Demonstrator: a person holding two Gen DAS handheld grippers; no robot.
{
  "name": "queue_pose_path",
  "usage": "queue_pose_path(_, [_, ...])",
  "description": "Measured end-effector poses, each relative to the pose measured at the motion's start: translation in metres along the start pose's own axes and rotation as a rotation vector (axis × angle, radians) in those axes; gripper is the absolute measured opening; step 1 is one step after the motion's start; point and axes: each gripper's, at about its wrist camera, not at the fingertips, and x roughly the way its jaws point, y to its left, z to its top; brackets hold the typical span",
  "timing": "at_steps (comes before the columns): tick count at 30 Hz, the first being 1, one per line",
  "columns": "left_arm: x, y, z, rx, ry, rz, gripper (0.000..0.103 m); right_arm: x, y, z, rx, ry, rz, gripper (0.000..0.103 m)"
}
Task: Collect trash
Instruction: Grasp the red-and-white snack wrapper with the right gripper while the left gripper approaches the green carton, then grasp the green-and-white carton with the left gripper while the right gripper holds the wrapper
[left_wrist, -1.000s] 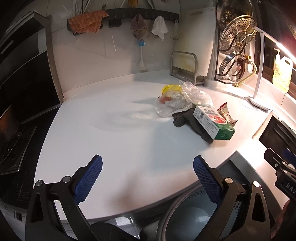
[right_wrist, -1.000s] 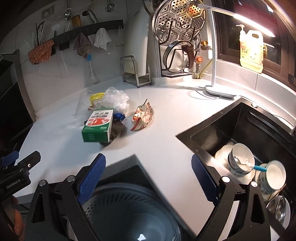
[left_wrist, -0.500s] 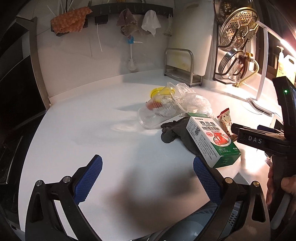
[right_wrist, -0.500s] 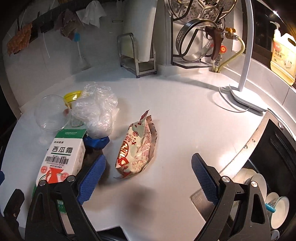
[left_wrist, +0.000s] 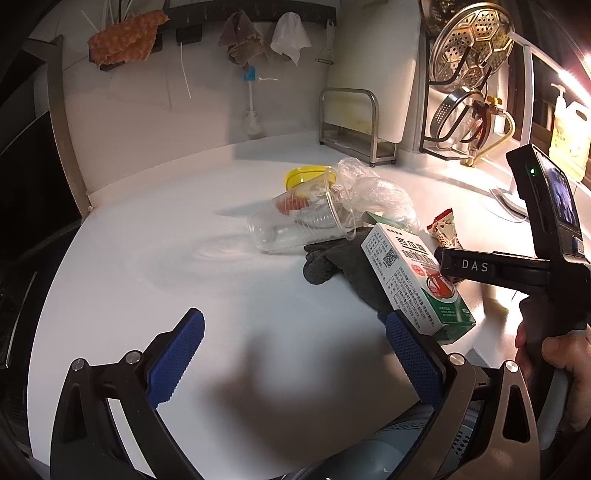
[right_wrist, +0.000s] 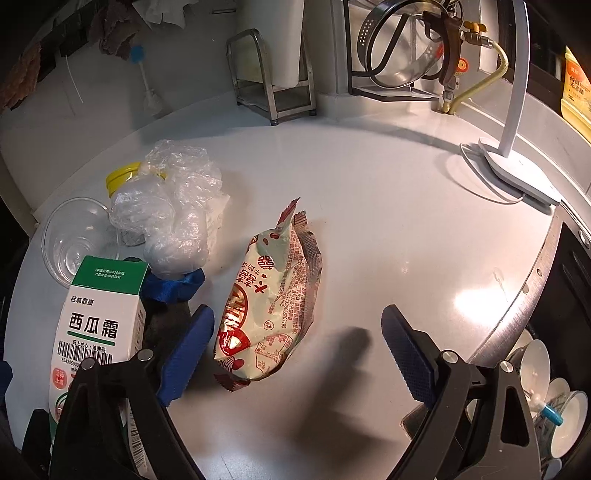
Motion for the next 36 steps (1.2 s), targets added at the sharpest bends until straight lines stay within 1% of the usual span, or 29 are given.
queue_pose_path(1, [-0.001, -0.002, 0.000, 0.003, -0.002, 0.001, 0.097, 0.000, -0.001, 0.000, 0.001, 0.000, 0.000, 0.088])
queue_pose_path(2, [-0.002, -0.003, 0.000, 0.006, -0.005, 0.001, 0.097, 0.000, -0.001, 0.000, 0.000, 0.001, -0.001, 0.085])
queue_pose_path(3, [-0.002, -0.005, 0.000, 0.009, -0.005, 0.002, 0.097, 0.000, 0.000, 0.000, -0.004, 0.003, -0.002, 0.079])
queue_pose_path(4, [-0.003, -0.006, 0.000, 0.011, -0.005, 0.003, 0.097, 0.001, 0.000, 0.000, -0.009, 0.006, 0.001, 0.076])
queue_pose_path(6, [-0.003, -0.009, 0.000, 0.014, -0.003, 0.005, 0.097, 0.002, 0.000, -0.001, -0.010, 0.018, 0.010, 0.065])
queue_pose_path(7, [-0.004, -0.010, 0.000, 0.013, -0.002, 0.005, 0.097, 0.001, 0.001, -0.001, -0.017, 0.011, 0.002, 0.063])
queue_pose_path(9, [-0.004, -0.012, 0.000, 0.013, 0.000, 0.003, 0.097, 0.001, 0.004, -0.002, -0.041, 0.008, -0.006, 0.045])
queue_pose_path(10, [-0.005, -0.013, 0.000, 0.013, 0.000, 0.003, 0.097, 0.001, 0.006, -0.003, -0.054, 0.007, -0.009, 0.041])
queue_pose_path(12, [-0.006, -0.015, 0.001, 0.017, -0.002, 0.004, 0.097, -0.001, 0.009, -0.004, -0.067, -0.005, -0.007, 0.034])
queue_pose_path(16, [-0.012, -0.020, 0.001, 0.021, -0.008, -0.002, 0.097, -0.008, 0.009, -0.005, -0.067, -0.043, 0.007, 0.032])
queue_pose_path(17, [-0.013, -0.021, 0.001, 0.019, -0.007, -0.007, 0.097, -0.011, 0.008, -0.004, -0.061, -0.053, 0.010, 0.031])
queue_pose_path(18, [-0.014, -0.022, 0.002, 0.016, -0.006, -0.012, 0.097, -0.014, 0.005, -0.004, -0.054, -0.061, 0.014, 0.028])
queue_pose_path(26, [-0.021, -0.039, 0.002, -0.018, -0.003, -0.030, 0.097, -0.036, -0.032, -0.005, 0.057, -0.101, 0.048, 0.027])
queue_pose_path(29, [-0.021, -0.051, -0.001, -0.031, 0.009, -0.025, 0.097, -0.046, -0.048, -0.009, 0.087, -0.127, 0.025, 0.027])
queue_pose_path(33, [-0.020, -0.070, 0.000, -0.050, 0.019, -0.023, 0.097, -0.058, -0.069, -0.017, 0.119, -0.141, -0.006, 0.027])
queue_pose_path(36, [-0.016, -0.083, 0.007, -0.057, 0.029, 0.015, 0.097, -0.067, -0.084, -0.020, 0.140, -0.155, -0.030, 0.027])
